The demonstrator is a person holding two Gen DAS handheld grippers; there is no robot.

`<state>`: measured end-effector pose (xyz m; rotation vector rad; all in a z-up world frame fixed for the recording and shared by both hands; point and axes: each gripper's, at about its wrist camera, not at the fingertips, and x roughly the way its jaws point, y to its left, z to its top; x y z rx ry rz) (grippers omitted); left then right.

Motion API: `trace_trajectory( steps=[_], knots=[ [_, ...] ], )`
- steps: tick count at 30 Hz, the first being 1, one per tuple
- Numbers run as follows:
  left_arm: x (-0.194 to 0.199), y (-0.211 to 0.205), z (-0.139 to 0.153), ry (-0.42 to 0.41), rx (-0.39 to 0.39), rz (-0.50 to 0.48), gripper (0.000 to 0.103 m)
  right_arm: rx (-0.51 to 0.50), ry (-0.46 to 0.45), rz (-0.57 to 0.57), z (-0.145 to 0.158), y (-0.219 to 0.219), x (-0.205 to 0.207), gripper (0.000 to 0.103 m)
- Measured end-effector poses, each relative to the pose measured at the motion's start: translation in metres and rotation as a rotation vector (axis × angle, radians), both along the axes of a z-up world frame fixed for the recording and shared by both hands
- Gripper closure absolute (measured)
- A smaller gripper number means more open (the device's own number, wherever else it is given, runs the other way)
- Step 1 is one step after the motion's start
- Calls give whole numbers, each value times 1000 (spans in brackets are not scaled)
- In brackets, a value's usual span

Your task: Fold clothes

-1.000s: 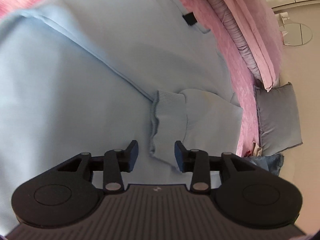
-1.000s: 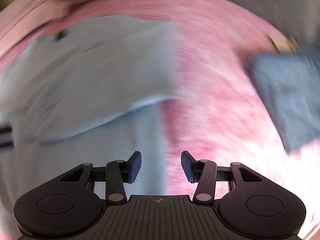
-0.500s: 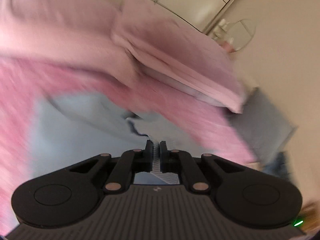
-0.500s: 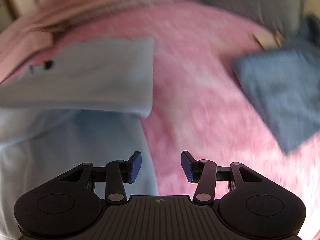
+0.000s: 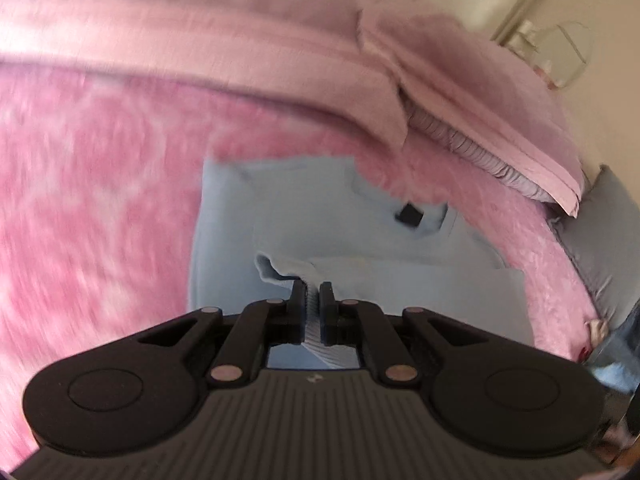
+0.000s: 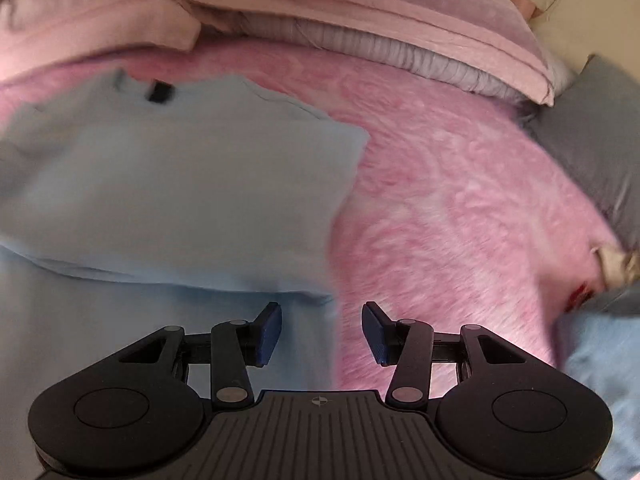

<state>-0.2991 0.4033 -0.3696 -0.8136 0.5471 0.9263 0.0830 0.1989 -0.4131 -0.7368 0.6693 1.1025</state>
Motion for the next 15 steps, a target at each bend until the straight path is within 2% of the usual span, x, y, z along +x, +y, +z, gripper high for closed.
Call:
trace_trajectory(
  steps=[2, 4, 6, 7, 8, 9, 11, 13, 15],
  knots=[
    [0, 6, -1, 37, 16, -8, 99, -3, 60, -43, -1, -2, 14, 55],
    [1, 10, -20, 92, -50, -25, 98, -29, 115, -67, -3, -5, 23, 55],
    [0, 12, -37, 129, -114, -22, 93, -47, 122, -50, -4, -10, 20, 55],
    [-2, 11, -44, 136, -143, -7, 93, -47, 124, -41, -4, -12, 18, 55],
    [-5, 10, -43, 128, -136, 1, 93, -52, 125, -36, -2, -14, 16, 55],
    [-7, 10, -41, 118, -126, 8, 100, -54, 124, -30, 0, -15, 14, 55],
    [-9, 8, -33, 125, -88, 15, 101, -60, 117, -18, 3, -16, 12, 55],
    [-8, 3, -16, 185, 0, 47, 103, -63, 104, -13, 6, -16, 11, 55],
    [-9, -2, 0, 196, 74, 70, 103, -53, 87, -21, 13, -18, 12, 55]
  ],
)
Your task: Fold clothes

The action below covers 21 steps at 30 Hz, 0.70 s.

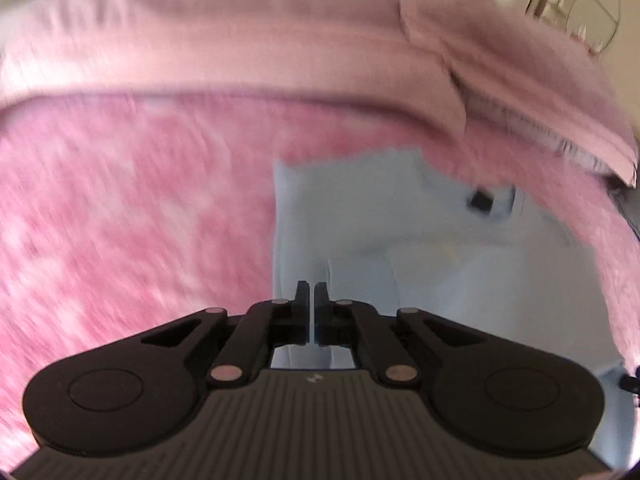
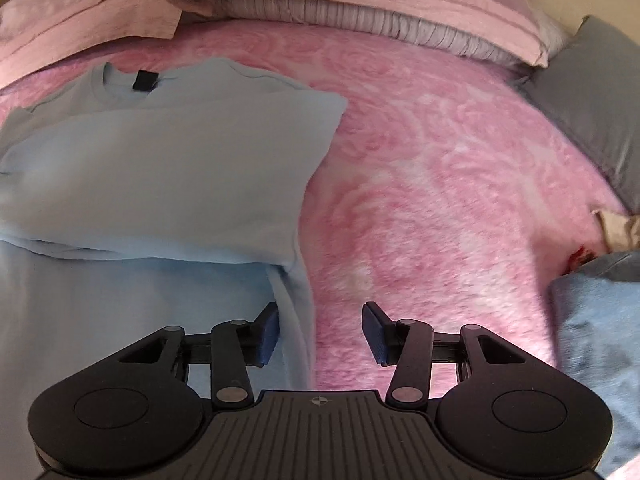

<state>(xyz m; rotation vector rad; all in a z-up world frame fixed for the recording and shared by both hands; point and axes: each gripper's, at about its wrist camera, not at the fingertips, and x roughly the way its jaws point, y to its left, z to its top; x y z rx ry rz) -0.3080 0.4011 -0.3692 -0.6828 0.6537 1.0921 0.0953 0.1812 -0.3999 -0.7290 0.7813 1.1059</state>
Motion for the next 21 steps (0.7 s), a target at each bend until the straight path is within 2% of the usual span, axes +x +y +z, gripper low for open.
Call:
trace_trajectory(
  steps=[1, 4, 7, 9, 12, 14, 15, 18, 21],
  knots=[
    [1, -1, 8, -17, 19, 6, 103, 23, 8, -8, 6, -1, 1, 55],
    [21, 3, 15, -69, -13, -77, 102, 122, 39, -24, 25, 2, 4, 55],
    [56, -2, -1, -21, -30, -218, 99, 172, 61, 9, 28, 22, 4, 55],
    [75, -5, -20, 24, -37, -259, 99, 201, 80, 33, 27, 38, 2, 55],
    [83, -4, -48, 123, -29, -272, 100, 174, 133, 124, 7, 58, -2, 55],
    [77, -4, -45, 112, -34, -264, 100, 66, 79, 181, -18, 64, -6, 55],
    [74, -5, -43, 106, -36, -259, 100, 66, 66, 190, -20, 59, -4, 55],
    [68, -19, -27, 131, -17, -225, 101, 52, 74, 145, -11, 44, 7, 55],
    [56, -35, -16, 95, -29, -188, 100, 80, 64, 114, 6, 28, 8, 55]
  ],
)
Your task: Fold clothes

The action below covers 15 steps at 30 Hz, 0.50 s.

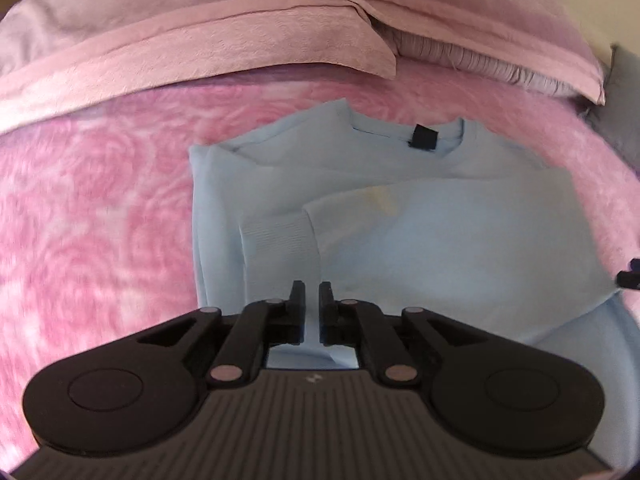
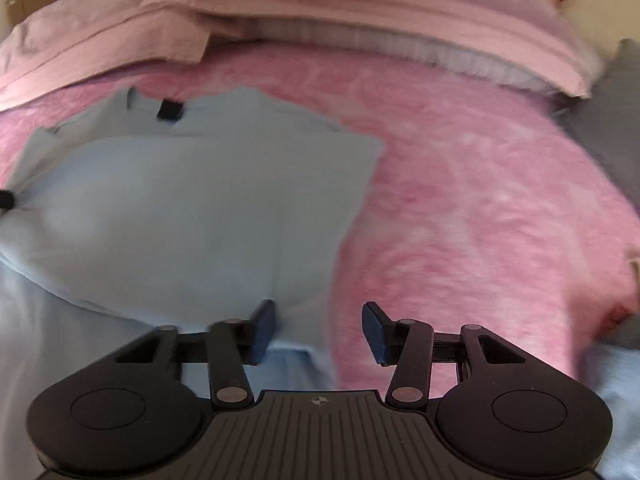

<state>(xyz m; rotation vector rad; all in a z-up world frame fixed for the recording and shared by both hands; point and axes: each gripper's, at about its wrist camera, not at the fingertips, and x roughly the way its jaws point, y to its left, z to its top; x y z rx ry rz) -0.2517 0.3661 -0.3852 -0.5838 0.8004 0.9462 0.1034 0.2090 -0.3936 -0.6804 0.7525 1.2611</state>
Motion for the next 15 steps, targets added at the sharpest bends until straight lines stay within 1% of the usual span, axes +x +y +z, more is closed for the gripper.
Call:
trace_trajectory(
  steps=[2, 4, 6, 7, 8, 9, 10, 11, 12, 15],
  knots=[
    [1, -14, -2, 10, -6, -6, 99, 36, 31, 14, 8, -6, -6, 55],
    [1, -28, -9, 57, -5, -16, 99, 50, 48, 62, 7, -5, -18, 55],
    [-10, -45, -18, 104, -22, -4, 99, 8, 30, 106, -4, -8, -30, 55],
    [-18, -55, -22, 129, -36, 11, 99, -25, 9, 119, -12, -12, -35, 55],
    [-31, -68, -24, 134, -44, 33, 99, -75, -6, 116, -20, -21, -37, 55],
    [-45, -80, -22, 132, -58, 57, 99, -82, -7, 95, -24, -37, -36, 55],
    [-60, -93, -20, 129, -72, 81, 99, -71, 8, 67, -23, -56, -32, 55],
    [-72, -106, -17, 137, -90, 97, 99, -88, 18, 40, -20, -76, -29, 55],
    [-82, -118, -14, 149, -108, 109, 100, -112, 25, 14, -17, -95, -27, 55],
    [-104, -146, -3, 183, -161, 133, 100, -205, 88, -94, -8, -139, -19, 55]
  ],
)
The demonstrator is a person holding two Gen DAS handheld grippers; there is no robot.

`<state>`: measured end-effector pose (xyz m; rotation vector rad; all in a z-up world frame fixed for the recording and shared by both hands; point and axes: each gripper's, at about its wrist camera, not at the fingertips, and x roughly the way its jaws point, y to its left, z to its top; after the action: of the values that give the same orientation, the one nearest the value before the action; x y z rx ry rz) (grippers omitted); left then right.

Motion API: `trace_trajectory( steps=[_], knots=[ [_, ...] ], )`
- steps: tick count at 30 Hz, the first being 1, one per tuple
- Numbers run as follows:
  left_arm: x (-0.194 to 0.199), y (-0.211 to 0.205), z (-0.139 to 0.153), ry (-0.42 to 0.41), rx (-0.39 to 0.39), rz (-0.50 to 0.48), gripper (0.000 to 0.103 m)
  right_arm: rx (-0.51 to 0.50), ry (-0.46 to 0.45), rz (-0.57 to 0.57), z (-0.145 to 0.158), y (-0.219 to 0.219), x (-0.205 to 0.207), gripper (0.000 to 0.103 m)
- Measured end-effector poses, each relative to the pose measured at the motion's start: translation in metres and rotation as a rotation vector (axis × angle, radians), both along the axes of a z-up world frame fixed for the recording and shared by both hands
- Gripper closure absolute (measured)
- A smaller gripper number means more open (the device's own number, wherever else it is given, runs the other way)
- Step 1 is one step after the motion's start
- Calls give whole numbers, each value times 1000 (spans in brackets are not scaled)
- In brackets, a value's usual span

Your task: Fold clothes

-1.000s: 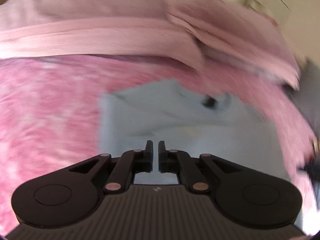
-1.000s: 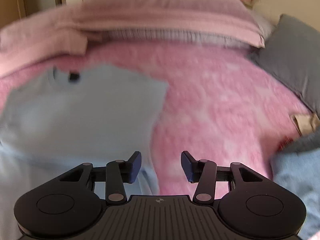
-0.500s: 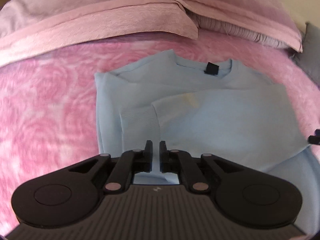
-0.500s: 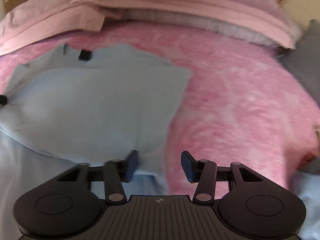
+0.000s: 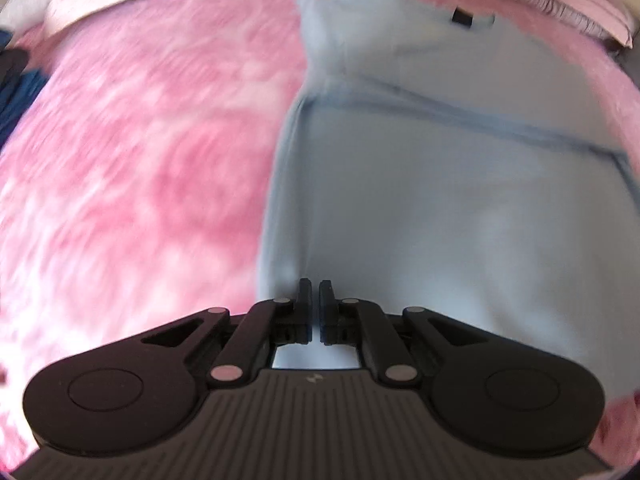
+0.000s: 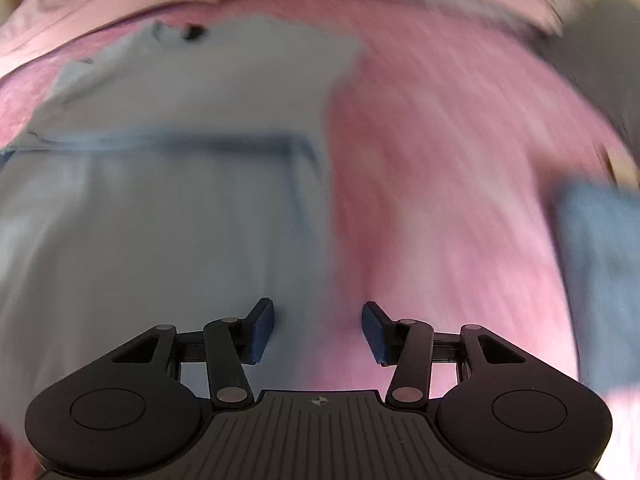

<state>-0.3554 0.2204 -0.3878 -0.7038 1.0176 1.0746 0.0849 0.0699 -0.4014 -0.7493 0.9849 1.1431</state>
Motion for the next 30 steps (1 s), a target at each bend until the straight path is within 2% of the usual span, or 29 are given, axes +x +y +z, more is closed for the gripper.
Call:
trace_trajectory(
  steps=[1, 3, 5, 7, 8, 10, 12, 13, 14, 16, 19, 21, 25, 27, 30],
  knots=[
    [-3, -5, 5, 6, -2, 7, 100, -19, 1, -33, 6, -10, -1, 55],
    [-5, -12, 16, -39, 35, 4, 100, 15, -24, -57, 24, -19, -11, 55],
    [-3, -16, 24, -89, 70, -13, 100, 102, -64, -38, 42, -18, -31, 55],
    [6, -19, 22, -122, 75, -57, 100, 172, -52, 9, 48, -11, -53, 55],
    [11, -23, 18, -115, 62, -85, 99, 173, -40, 25, 44, -8, -62, 55],
    [16, -30, 3, -39, 8, -121, 99, 133, -18, 36, 27, -6, -80, 55],
    [4, -48, 3, -33, -5, -111, 99, -17, -19, -8, 2, -21, -92, 55],
    [-3, -56, 4, -32, -10, -105, 99, -6, -26, -21, 3, -37, -97, 55],
    [-11, -63, 7, -25, -52, -89, 99, 29, -34, -30, 6, -54, -101, 56],
    [-26, -77, 16, -8, -125, -49, 99, -11, -34, -24, 18, -72, -112, 55],
    [-40, -97, 50, 12, -149, -21, 99, -201, 62, -101, 26, -87, -118, 55],
    [-45, -106, 81, 0, -127, -14, 99, -166, 94, -132, 52, -99, -124, 55],
    [-29, -110, 138, -6, -50, -46, 98, -74, 82, -112, 115, -109, -142, 55],
    [-19, -110, 160, 0, -5, -58, 89, -22, 81, -102, 144, -104, -148, 55],
    [-1, -116, 190, -22, 36, -57, 86, 54, 84, -94, 180, -101, -150, 55]
  ],
)
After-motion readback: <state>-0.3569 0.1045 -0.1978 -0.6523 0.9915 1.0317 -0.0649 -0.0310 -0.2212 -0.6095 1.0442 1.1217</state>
